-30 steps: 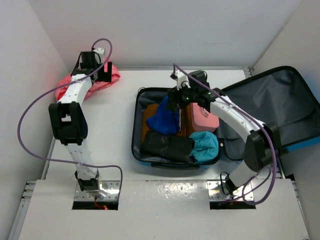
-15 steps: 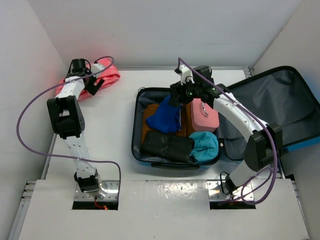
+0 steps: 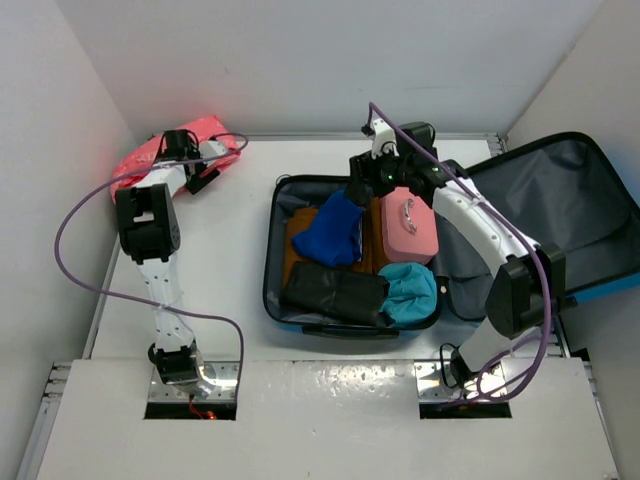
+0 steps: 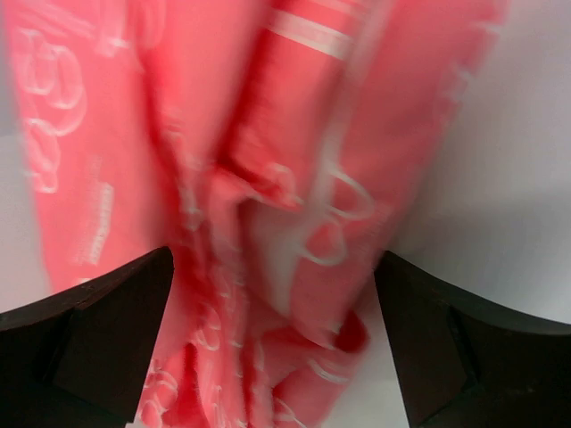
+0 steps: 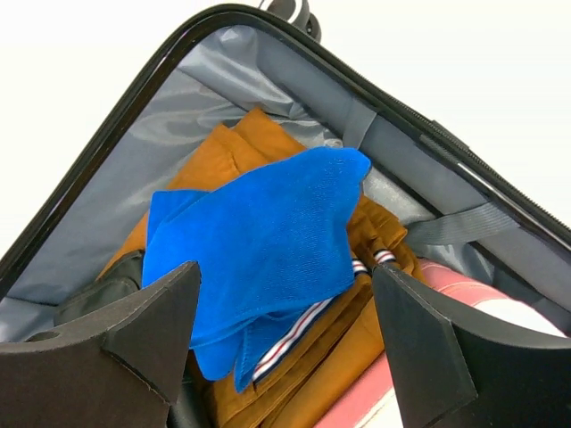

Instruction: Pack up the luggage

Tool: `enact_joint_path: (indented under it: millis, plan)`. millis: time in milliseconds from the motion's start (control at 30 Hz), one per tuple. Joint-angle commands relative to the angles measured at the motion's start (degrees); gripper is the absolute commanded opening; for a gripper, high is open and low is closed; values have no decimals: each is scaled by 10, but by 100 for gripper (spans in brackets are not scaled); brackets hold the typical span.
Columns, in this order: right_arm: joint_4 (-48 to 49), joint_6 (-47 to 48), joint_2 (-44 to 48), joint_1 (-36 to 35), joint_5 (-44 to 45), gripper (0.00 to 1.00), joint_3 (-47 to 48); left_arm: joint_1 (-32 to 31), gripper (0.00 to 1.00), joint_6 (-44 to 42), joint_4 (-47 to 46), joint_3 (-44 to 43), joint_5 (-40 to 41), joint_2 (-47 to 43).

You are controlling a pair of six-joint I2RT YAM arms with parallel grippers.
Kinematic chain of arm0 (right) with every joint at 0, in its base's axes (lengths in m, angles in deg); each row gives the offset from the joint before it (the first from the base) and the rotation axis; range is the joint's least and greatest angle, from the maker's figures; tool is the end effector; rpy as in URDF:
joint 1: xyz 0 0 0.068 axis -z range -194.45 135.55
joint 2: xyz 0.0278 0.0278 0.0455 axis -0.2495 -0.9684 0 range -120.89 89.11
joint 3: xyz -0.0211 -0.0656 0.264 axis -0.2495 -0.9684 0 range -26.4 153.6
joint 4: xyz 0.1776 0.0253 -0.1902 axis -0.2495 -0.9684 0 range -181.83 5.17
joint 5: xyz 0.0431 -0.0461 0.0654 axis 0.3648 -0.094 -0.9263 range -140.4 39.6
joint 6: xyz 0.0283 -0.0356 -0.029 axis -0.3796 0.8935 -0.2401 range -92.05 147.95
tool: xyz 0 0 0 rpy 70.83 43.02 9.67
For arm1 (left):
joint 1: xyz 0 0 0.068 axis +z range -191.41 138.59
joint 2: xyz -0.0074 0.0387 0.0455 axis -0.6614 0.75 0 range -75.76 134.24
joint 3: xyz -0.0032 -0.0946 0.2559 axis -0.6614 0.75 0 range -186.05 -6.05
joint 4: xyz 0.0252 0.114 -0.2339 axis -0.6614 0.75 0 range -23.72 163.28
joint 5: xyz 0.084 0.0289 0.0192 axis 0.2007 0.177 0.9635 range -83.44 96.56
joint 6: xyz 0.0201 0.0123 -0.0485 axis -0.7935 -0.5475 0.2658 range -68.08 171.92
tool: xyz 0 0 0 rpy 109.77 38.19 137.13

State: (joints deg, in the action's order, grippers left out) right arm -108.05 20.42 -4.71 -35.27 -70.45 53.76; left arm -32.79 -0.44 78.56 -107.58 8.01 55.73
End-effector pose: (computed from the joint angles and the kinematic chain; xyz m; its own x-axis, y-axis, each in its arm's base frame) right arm 0.3469 0.1450 0.3130 -0.6333 -0.1092 -0.7662 -0.5117 0.8018 0.3087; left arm 0.5122 0.0786 0.1673 -0.5391 0.7190 -0.4387 0.4235 0.6816 0.5967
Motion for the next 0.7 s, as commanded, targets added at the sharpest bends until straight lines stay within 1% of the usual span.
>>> enact_joint_path:
  millis: [0,67,200,267,367,433,467,500,533,600,633,667]
  plan:
    - [5,1,-7,3,1,77,29,-6,100,-41,-49,-31,21,13]
    - [5,0,-12,6,1,77,36,-6,100,-49,-49,-50,22,27]
    - [1,2,-15,9,3,77,42,-6,100,-49,-55,-92,57,70]
    - [-5,2,-18,11,3,77,47,-6,100,-62,-40,-105,58,86]
    - [-9,4,-22,16,1,74,54,-12,100,-59,-40,-111,58,94]
    - [-15,7,-22,18,-1,69,58,-12,88,-45,-24,-125,32,105]
    - [-15,6,-22,19,-3,65,58,-17,82,-33,-10,-131,26,106]
    - [-16,7,-22,19,-2,63,58,-17,73,-28,-10,-139,20,112]
    - [-16,9,-22,19,-4,61,59,-17,59,-27,-2,-139,20,112]
    - [-19,9,-20,21,-5,57,61,-22,46,-22,10,-144,20,112]
    - [-22,9,-20,21,-5,57,61,-29,31,-22,10,-144,14,112]
    - [-22,9,-19,21,-6,55,59,-29,23,-22,17,-144,14,106]
